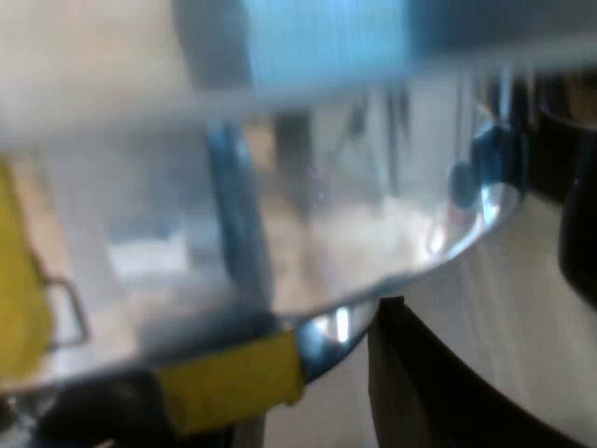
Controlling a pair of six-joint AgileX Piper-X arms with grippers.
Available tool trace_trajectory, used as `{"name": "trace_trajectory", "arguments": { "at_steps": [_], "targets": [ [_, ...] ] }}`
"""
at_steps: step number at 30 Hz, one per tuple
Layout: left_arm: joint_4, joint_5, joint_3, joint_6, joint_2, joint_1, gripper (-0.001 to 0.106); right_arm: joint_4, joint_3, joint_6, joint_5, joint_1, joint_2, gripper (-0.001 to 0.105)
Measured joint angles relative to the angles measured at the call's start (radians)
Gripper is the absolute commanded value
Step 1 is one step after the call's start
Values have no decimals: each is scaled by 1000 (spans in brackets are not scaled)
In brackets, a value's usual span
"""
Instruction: Put the handle in the coffee machine
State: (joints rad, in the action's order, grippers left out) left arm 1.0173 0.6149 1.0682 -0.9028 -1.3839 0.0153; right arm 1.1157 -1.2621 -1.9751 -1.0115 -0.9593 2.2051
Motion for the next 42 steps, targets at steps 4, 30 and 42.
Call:
{"name": "trace_trajectory", "arguments": {
  "at_steps": [4,30,42],
  "targets": [
    [-9,1,-18,-40,16,0,0,-60,0,12,5,-3,-6,31],
    [-114,20,-113,-185,113,-44,0,-575,317,250,480,-44,-352,20],
    [-143,9,-126,-336,139,-53,0,-885,442,255,660,-44,-616,57]
  ]
}}
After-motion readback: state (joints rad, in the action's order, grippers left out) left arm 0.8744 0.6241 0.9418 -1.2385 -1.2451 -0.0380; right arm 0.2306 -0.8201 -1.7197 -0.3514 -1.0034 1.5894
